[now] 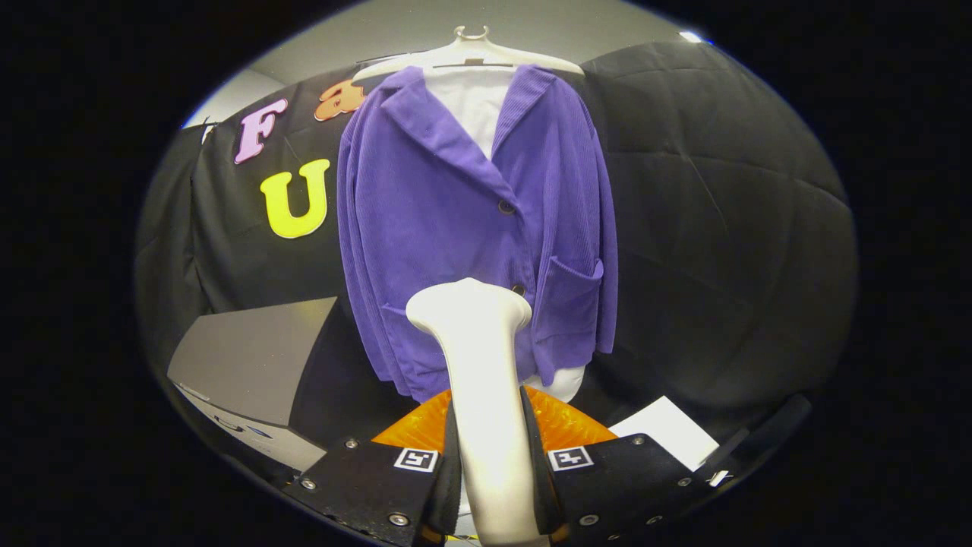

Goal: Iron the clothes twice with a garment steamer, once on the left side and once on the right side.

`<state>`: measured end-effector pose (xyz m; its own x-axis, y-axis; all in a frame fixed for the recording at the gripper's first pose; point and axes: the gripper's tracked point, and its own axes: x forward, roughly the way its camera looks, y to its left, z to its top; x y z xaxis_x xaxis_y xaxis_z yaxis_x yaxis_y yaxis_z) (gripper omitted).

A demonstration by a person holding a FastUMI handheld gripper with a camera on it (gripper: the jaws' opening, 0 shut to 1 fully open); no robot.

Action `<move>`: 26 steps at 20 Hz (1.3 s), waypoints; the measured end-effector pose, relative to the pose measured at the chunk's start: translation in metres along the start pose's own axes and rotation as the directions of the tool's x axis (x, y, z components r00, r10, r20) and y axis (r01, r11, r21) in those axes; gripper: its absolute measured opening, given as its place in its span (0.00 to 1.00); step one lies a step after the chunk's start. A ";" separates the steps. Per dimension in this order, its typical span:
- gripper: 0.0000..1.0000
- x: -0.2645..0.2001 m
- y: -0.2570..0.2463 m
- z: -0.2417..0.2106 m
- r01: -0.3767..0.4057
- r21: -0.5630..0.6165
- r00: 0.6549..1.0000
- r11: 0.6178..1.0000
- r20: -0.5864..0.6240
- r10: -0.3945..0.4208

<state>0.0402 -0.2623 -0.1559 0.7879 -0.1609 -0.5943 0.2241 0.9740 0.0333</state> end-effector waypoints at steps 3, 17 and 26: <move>0.38 -0.017 -0.013 0.026 -0.027 -0.012 0.998 1.000 0.061 0.027; 0.38 -0.024 -0.059 0.159 0.023 0.128 0.945 0.992 0.322 -0.063; 0.38 0.016 -0.071 0.201 0.118 0.173 0.899 0.978 0.399 -0.179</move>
<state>0.1522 -0.3657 -0.0056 0.8975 -0.3824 -0.2198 0.4109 0.9060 0.1013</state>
